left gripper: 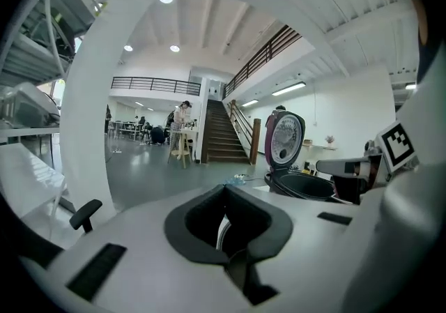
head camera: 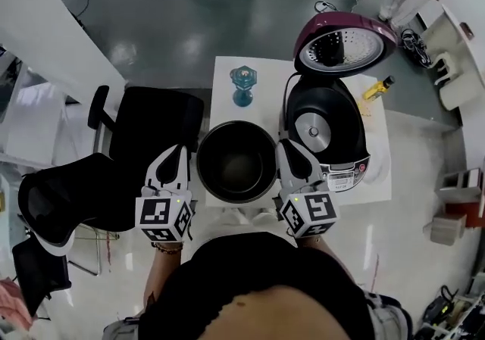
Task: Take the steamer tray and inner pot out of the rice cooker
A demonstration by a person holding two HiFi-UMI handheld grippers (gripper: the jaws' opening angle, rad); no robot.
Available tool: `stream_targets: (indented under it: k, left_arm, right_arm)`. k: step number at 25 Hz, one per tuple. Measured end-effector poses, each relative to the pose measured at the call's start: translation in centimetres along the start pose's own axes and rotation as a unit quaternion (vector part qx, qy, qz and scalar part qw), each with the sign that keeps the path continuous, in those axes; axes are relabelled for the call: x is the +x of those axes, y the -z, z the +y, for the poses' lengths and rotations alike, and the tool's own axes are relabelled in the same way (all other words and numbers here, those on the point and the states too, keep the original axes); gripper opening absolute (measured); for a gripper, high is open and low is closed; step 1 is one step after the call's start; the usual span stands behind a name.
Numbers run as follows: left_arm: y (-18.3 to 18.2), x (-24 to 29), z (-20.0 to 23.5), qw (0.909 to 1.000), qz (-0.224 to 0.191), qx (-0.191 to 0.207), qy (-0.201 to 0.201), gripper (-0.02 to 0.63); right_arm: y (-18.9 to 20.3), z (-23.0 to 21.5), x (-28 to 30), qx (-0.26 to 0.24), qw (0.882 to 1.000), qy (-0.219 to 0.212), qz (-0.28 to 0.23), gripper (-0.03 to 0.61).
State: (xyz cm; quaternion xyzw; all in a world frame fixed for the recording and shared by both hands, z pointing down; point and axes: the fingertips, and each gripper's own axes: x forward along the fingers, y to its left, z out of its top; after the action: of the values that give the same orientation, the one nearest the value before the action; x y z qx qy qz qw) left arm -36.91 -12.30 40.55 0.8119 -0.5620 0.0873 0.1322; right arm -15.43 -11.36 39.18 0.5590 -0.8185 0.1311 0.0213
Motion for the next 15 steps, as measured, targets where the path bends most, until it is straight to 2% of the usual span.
stream_targets:
  k: [9, 15]
  left_arm:
    - [-0.1, -1.3, 1.2, 0.9997, -0.002, 0.007, -0.022, 0.005]
    - [-0.1, -2.0, 0.7, 0.9998, -0.012, 0.006, -0.015, 0.005]
  right_arm:
    - [-0.5, 0.0, 0.3, -0.005, 1.0, 0.001, -0.008, 0.006]
    - [0.0, 0.2, 0.2, -0.008, 1.0, -0.003, -0.001, 0.006]
